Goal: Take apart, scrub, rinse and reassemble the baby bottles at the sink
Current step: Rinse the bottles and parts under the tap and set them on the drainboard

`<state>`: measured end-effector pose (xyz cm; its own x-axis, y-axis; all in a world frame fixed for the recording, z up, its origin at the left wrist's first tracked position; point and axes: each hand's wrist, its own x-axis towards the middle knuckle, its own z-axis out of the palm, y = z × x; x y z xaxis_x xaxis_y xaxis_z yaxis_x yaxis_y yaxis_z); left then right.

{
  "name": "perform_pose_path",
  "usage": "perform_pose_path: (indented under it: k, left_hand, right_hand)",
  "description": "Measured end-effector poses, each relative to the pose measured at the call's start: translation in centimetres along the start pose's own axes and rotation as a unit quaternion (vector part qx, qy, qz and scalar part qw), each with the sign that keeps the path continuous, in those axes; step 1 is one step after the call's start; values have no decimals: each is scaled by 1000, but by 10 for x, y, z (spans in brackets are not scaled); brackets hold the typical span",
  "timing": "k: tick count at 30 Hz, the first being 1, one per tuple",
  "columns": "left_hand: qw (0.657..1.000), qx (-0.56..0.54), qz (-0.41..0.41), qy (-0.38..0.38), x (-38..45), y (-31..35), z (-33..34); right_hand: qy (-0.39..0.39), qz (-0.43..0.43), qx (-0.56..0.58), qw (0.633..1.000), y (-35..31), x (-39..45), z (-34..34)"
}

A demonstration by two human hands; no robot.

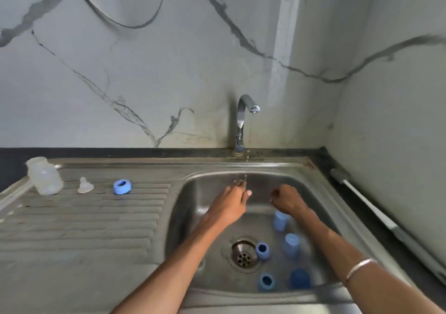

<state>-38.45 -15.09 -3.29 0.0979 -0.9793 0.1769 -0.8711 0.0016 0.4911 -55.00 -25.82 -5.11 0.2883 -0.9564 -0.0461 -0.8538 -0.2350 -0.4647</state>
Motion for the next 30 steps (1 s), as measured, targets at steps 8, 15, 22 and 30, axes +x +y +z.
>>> perform_pose_path:
  k: [8, 15, 22, 30]
  left_hand:
    - [997, 35, 6, -76, 21, 37, 46]
    - [994, 17, -36, -97, 27, 35, 54]
    - [992, 3, -61, -111, 31, 14, 46]
    - [993, -14, -110, -47, 17, -13, 21]
  right_hand:
    - [-75, 31, -98, 992, 42, 12, 13]
    - [-75, 36, -121, 989, 52, 18, 28]
    - [-9, 50, -67, 996, 41, 14, 26]
    - [40, -6, 140, 989, -10, 5, 1]
